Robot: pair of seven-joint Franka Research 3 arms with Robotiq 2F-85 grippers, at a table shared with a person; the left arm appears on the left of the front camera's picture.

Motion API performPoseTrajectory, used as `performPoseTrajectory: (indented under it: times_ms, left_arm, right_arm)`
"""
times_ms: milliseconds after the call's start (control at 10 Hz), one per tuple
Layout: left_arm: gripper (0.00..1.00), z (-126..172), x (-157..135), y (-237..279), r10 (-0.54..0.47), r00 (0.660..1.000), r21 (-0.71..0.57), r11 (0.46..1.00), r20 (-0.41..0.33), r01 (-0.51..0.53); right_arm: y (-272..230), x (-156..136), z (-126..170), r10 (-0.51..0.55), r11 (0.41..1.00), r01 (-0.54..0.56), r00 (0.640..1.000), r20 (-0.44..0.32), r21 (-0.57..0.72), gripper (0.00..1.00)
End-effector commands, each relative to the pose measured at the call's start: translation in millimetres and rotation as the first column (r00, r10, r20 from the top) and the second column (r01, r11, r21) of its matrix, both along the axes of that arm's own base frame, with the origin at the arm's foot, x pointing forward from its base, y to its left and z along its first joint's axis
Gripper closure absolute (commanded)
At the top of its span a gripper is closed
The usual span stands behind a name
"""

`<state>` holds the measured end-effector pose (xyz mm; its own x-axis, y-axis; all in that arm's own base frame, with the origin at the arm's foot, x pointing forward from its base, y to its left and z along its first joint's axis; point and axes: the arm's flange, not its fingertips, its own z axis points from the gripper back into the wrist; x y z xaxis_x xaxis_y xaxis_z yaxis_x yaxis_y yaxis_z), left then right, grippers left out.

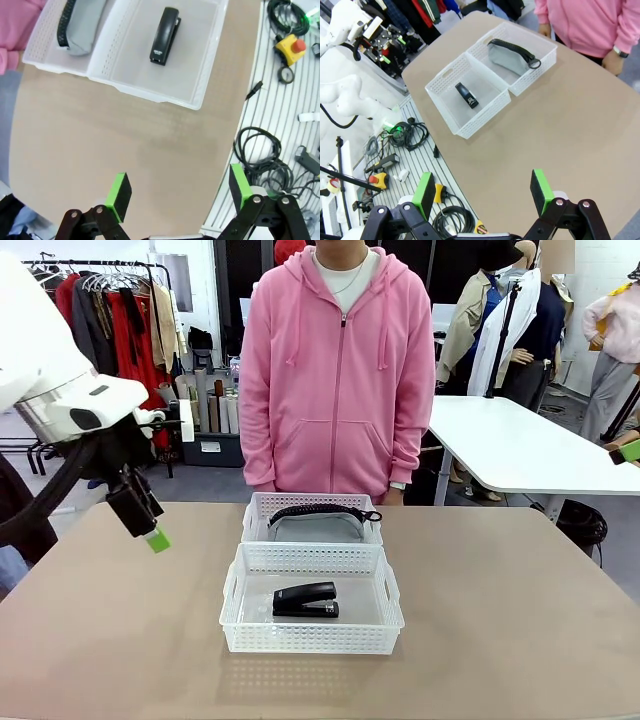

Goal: Distribute items into two baskets.
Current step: Place the picked Stapler into the Organizing basket as instructed by the person.

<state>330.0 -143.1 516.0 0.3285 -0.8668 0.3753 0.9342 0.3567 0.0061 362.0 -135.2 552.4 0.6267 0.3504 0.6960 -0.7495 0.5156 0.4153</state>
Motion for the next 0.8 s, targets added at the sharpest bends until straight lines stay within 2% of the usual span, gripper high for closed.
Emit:
performPoseTrajectory:
  times_ms: [0, 200, 300, 500, 700]
  left_arm:
    - [0.00, 1.8, 14.5, -1.0, 0.007, 1.000, 0.004, 1.000, -0.006, -0.007]
    - [0.00, 0.3, 3.2, -0.7, -0.001, 1.000, 0.000, 1.000, -0.002, 0.001]
    - [0.00, 5.4, -7.1, 21.3, 0.061, 0.998, -0.053, 0.997, -0.009, -0.061]
    - [0.00, 30.4, -13.4, 108.4, 0.146, 0.989, -0.277, 0.950, -0.021, -0.146]
    - [0.00, 40.7, -12.0, 169.1, 0.139, 0.988, -0.397, 0.904, -0.071, -0.156]
  right_arm:
    - [2.3, 0.6, 0.1, 0.007, 1.000, -0.008, 0.999, 0.033, 0.027, 0.00]
    - [2.3, 0.6, 0.1, 0.007, 1.000, -0.008, 0.999, 0.033, 0.027, 0.00]
    - [2.3, 0.6, 0.1, 0.007, 1.000, -0.008, 0.999, 0.033, 0.027, 0.00]
    - [2.3, 0.6, 0.1, 0.007, 1.000, -0.008, 0.999, 0.033, 0.027, 0.00]
    - [2.3, 0.6, 0.1, 0.007, 1.000, -0.008, 0.999, 0.033, 0.027, 0.00]
